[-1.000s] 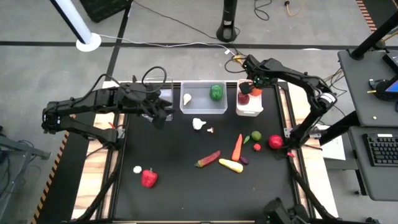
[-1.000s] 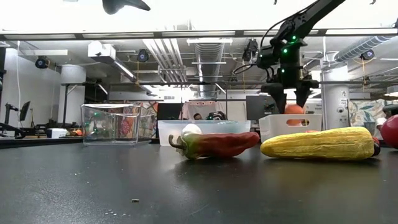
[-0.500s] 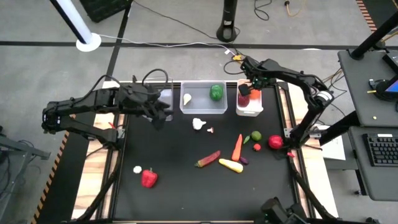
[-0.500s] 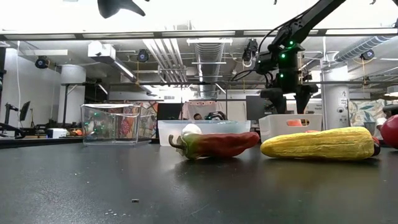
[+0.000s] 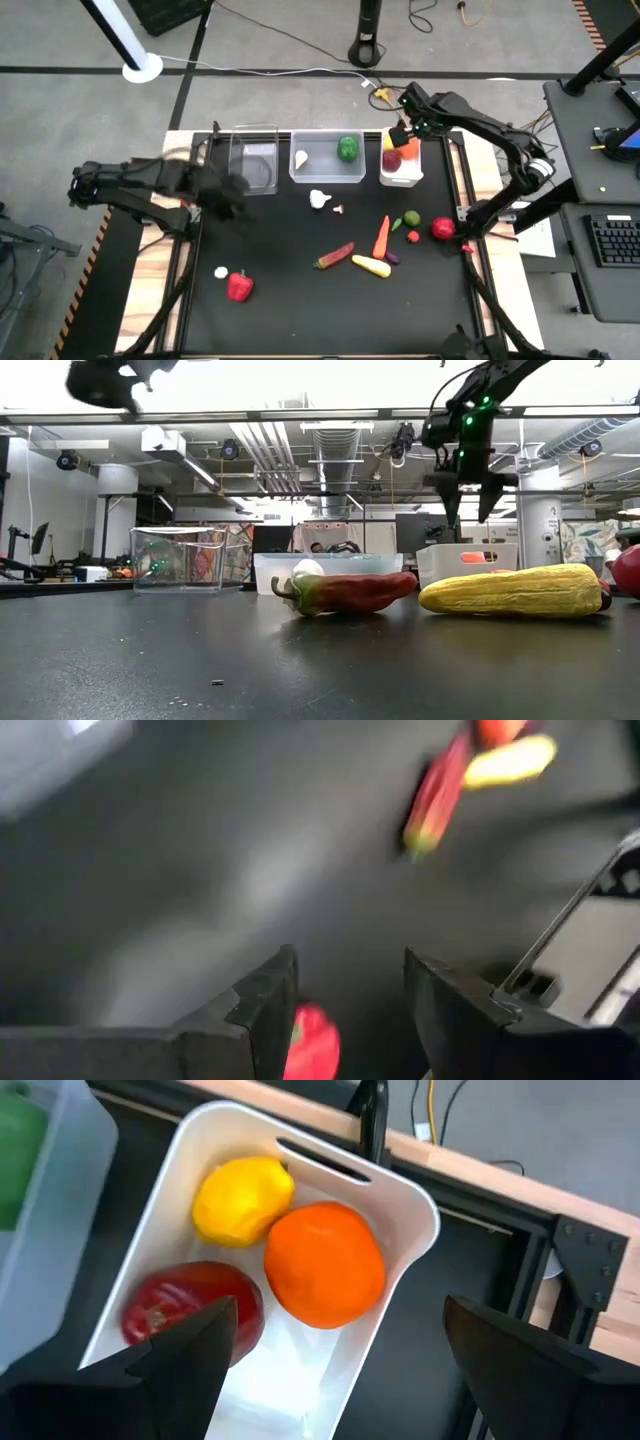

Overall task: Sort produce into baskets
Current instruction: Put the red bell pepper into the transparent bin

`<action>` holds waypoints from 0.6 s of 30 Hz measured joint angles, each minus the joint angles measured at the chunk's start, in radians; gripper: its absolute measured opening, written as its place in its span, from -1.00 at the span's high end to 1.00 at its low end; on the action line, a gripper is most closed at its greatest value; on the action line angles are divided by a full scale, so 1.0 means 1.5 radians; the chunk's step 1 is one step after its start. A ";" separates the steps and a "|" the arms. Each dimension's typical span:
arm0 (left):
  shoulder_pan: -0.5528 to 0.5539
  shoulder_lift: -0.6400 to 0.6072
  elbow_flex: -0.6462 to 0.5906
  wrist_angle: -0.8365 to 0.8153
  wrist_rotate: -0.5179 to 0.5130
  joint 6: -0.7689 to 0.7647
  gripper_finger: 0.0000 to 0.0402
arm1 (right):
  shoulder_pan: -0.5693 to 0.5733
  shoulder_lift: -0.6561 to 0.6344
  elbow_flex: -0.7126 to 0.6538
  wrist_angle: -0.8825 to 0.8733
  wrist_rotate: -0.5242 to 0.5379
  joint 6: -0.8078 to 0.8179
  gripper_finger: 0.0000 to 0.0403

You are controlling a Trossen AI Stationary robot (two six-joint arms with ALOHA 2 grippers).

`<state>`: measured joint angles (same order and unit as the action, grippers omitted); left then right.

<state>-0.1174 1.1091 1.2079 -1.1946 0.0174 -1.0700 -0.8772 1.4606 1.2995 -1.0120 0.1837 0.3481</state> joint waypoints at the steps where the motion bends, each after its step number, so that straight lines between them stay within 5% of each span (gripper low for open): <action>1: -0.027 0.000 -0.019 -0.001 0.000 -0.039 0.17 | 0.000 -0.009 0.000 0.000 0.000 0.000 -0.70; 9: -0.189 0.022 -0.140 0.028 0.001 -0.295 -0.13 | 0.006 -0.057 0.000 0.004 -0.004 0.006 -0.71; 18: -0.243 0.127 -0.169 0.050 -0.003 -0.353 -0.67 | 0.012 -0.060 0.000 0.005 -0.006 0.006 -0.72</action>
<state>-0.4821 1.2994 0.9550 -1.1202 0.0124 -1.5998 -0.8595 1.3701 1.2995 -1.0045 0.1746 0.3574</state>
